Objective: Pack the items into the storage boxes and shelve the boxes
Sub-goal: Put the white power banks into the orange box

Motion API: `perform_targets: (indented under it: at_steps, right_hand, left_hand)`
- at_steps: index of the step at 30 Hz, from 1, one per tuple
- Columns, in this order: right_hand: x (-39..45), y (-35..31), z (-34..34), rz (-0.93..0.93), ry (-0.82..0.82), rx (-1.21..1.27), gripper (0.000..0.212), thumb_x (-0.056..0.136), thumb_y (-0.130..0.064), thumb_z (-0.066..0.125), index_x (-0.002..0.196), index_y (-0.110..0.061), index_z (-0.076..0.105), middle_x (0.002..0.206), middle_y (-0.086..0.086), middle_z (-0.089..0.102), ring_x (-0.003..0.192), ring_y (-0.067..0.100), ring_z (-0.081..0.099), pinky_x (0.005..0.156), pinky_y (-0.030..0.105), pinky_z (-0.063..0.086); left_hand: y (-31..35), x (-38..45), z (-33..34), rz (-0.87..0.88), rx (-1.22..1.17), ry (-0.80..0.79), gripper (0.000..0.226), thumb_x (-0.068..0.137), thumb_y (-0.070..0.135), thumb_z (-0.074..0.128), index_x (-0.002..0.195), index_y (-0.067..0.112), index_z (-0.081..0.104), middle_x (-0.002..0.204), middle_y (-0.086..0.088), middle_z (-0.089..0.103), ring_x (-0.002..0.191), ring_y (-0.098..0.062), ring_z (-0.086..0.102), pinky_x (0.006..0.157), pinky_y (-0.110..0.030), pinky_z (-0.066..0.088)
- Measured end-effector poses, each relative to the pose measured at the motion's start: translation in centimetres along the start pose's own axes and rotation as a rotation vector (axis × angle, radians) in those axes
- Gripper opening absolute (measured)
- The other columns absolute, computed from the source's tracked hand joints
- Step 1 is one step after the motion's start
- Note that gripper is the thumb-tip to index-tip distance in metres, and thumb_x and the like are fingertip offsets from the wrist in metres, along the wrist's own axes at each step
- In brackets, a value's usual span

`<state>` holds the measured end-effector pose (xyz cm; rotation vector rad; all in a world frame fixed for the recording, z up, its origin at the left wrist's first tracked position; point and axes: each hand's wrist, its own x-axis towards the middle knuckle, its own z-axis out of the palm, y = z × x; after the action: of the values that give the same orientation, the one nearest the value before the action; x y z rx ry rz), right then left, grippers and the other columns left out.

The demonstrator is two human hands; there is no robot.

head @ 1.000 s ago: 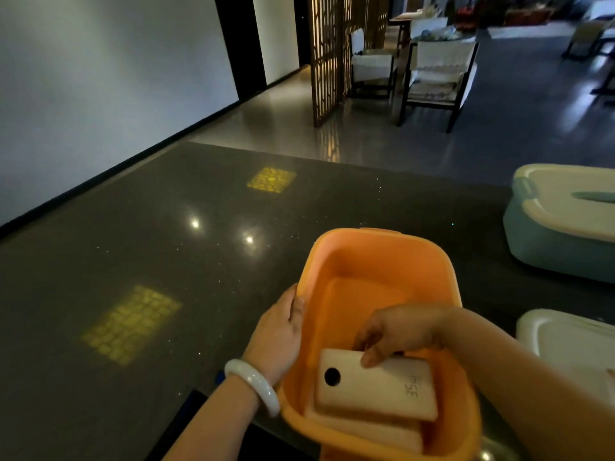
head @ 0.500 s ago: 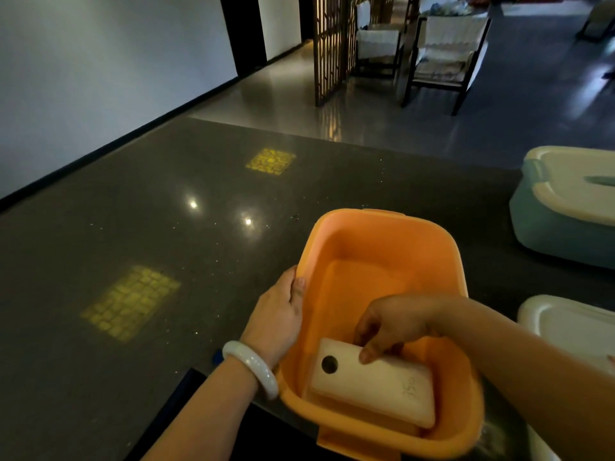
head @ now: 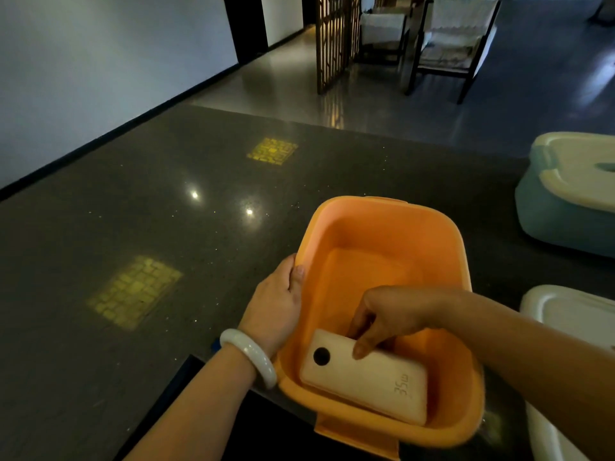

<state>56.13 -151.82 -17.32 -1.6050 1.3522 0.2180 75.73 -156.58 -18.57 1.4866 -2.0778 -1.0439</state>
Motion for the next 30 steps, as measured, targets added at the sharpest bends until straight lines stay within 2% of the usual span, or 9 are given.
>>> perform_targets:
  at_steps: [4, 13, 19, 23, 30]
  right_hand:
    - [0.0, -0.4, 0.1, -0.007, -0.015, -0.017, 0.035, 0.085, -0.040, 0.065, 0.118, -0.030, 0.065, 0.116, -0.010, 0.065, 0.105, 0.008, 0.060, 0.095, 0.031, 0.047]
    - [0.1, -0.6, 0.2, -0.027, -0.008, -0.013, 0.034, 0.085, -0.040, 0.066, 0.118, -0.032, 0.065, 0.116, -0.012, 0.065, 0.105, 0.008, 0.060, 0.096, 0.033, 0.048]
    - [0.0, -0.8, 0.1, -0.025, -0.017, -0.012, 0.035, 0.086, -0.039, 0.065, 0.121, -0.034, 0.064, 0.118, -0.013, 0.064, 0.106, 0.007, 0.060, 0.096, 0.031, 0.048]
    - [-0.2, -0.9, 0.0, -0.008, -0.025, 0.013, 0.035, 0.086, -0.038, 0.065, 0.121, -0.033, 0.064, 0.118, -0.013, 0.064, 0.106, 0.008, 0.060, 0.096, 0.030, 0.047]
    - [-0.5, -1.3, -0.2, -0.012, -0.024, -0.020, 0.037, 0.086, -0.036, 0.066, 0.123, -0.031, 0.063, 0.118, -0.011, 0.065, 0.107, 0.009, 0.059, 0.095, 0.030, 0.048]
  left_hand:
    - [-0.3, 0.0, 0.1, 0.021, -0.006, 0.000, 0.045, 0.101, 0.043, 0.027, 0.142, 0.026, 0.036, 0.080, 0.018, 0.044, 0.063, 0.035, 0.038, 0.058, 0.009, 0.029]
    - [-0.4, 0.1, 0.2, 0.030, -0.017, 0.025, 0.047, 0.100, 0.045, 0.027, 0.142, 0.025, 0.036, 0.075, 0.020, 0.039, 0.058, 0.038, 0.033, 0.055, 0.012, 0.024]
    - [-0.5, 0.1, 0.2, 0.022, -0.018, 0.005, 0.046, 0.100, 0.046, 0.027, 0.142, 0.028, 0.035, 0.078, 0.018, 0.045, 0.061, 0.035, 0.038, 0.055, 0.009, 0.028]
    - [-0.3, 0.1, 0.1, 0.008, -0.031, 0.003, 0.046, 0.100, 0.045, 0.027, 0.143, 0.028, 0.033, 0.077, 0.020, 0.041, 0.058, 0.037, 0.034, 0.053, 0.010, 0.026]
    - [-0.1, -0.2, -0.1, -0.002, -0.038, -0.013, 0.037, 0.098, 0.048, 0.025, 0.133, 0.038, 0.034, 0.080, 0.018, 0.047, 0.062, 0.033, 0.040, 0.057, 0.009, 0.030]
